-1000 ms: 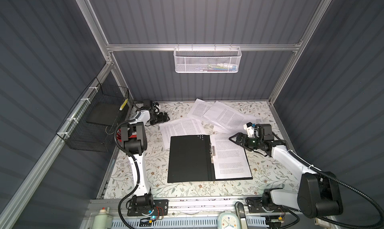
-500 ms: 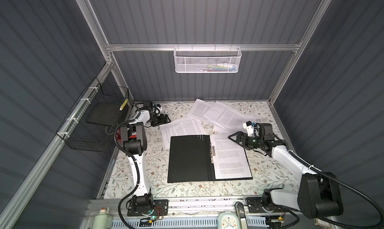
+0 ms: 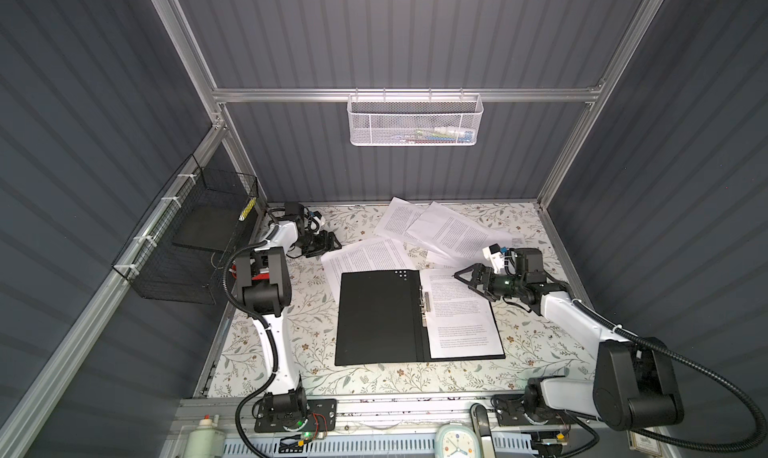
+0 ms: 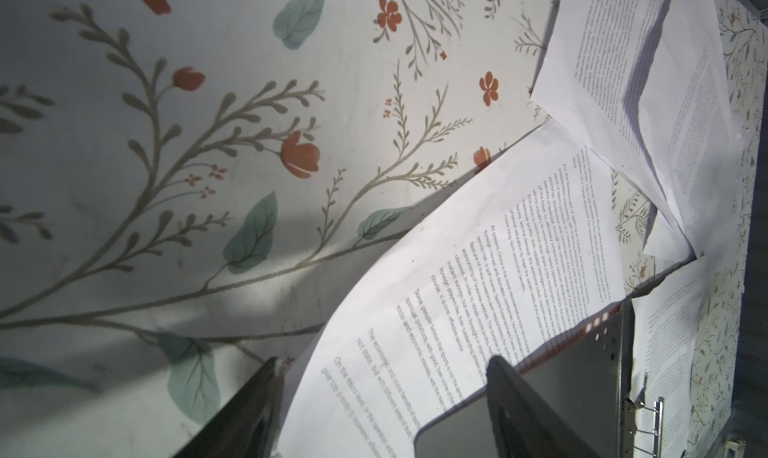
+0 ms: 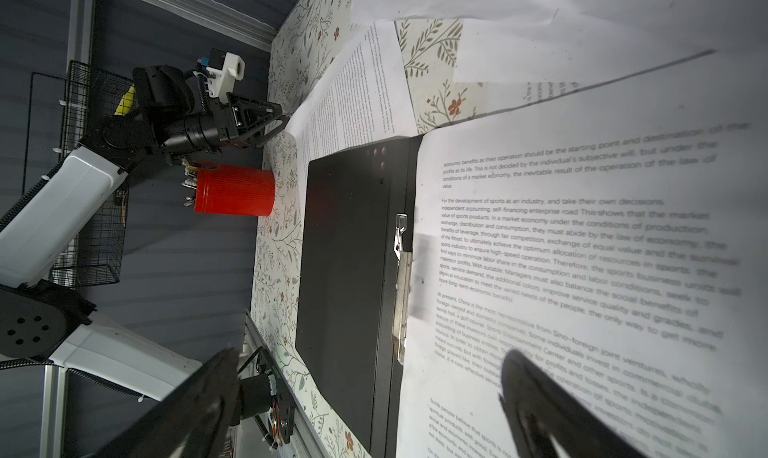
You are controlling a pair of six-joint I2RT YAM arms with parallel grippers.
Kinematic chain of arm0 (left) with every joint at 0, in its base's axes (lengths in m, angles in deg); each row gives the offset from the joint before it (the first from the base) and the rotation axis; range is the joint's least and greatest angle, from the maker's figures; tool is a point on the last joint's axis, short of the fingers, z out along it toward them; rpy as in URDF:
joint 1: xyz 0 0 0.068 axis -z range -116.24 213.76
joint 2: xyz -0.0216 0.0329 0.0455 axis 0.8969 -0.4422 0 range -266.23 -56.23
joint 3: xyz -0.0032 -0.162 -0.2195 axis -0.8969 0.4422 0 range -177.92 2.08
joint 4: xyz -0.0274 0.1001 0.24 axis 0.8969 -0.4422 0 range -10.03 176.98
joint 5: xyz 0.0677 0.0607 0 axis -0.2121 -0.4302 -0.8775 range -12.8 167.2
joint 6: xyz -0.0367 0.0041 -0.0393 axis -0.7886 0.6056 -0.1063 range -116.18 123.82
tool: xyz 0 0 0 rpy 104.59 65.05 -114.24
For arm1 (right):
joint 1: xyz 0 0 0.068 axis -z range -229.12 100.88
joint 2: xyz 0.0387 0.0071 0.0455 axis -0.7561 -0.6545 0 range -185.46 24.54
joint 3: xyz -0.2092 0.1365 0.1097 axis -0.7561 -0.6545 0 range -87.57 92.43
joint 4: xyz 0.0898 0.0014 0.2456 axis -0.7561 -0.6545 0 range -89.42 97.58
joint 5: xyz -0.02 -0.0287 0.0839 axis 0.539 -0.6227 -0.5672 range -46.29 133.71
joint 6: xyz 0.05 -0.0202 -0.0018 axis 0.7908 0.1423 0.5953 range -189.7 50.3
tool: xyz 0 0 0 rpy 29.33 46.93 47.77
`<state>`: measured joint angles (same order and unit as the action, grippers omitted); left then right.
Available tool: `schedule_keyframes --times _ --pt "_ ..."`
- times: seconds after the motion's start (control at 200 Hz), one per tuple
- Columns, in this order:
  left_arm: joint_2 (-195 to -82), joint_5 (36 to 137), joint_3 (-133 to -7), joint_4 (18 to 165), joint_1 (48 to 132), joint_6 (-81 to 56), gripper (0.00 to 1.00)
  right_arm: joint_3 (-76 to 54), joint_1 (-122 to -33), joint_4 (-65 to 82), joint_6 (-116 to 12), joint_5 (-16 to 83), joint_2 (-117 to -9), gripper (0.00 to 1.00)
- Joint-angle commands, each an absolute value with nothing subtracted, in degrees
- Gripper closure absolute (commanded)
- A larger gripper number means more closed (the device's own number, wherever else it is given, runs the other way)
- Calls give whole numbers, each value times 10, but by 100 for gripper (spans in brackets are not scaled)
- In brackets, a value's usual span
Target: Put the files into the folder
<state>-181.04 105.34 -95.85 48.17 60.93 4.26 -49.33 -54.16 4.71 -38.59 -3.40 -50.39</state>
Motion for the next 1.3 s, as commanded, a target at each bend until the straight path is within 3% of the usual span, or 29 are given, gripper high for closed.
schedule_keyframes --times 0.0,0.75,0.88,1.06,1.296 --pt "-1785 1043 -950 449 612 48 22 -500 -544 69 -375 -57 -511 1" --pt "-1836 929 -982 420 635 71 21 -503 -544 93 -356 -88 -518 3" --pt "-1836 936 -979 423 635 71 27 -504 -544 93 -356 -86 -515 3" --pt "-1843 956 -986 426 635 55 47 -503 -544 94 -351 -83 -514 3" --pt "-1855 971 -1008 416 635 40 65 -503 -544 90 -350 -85 -502 2"
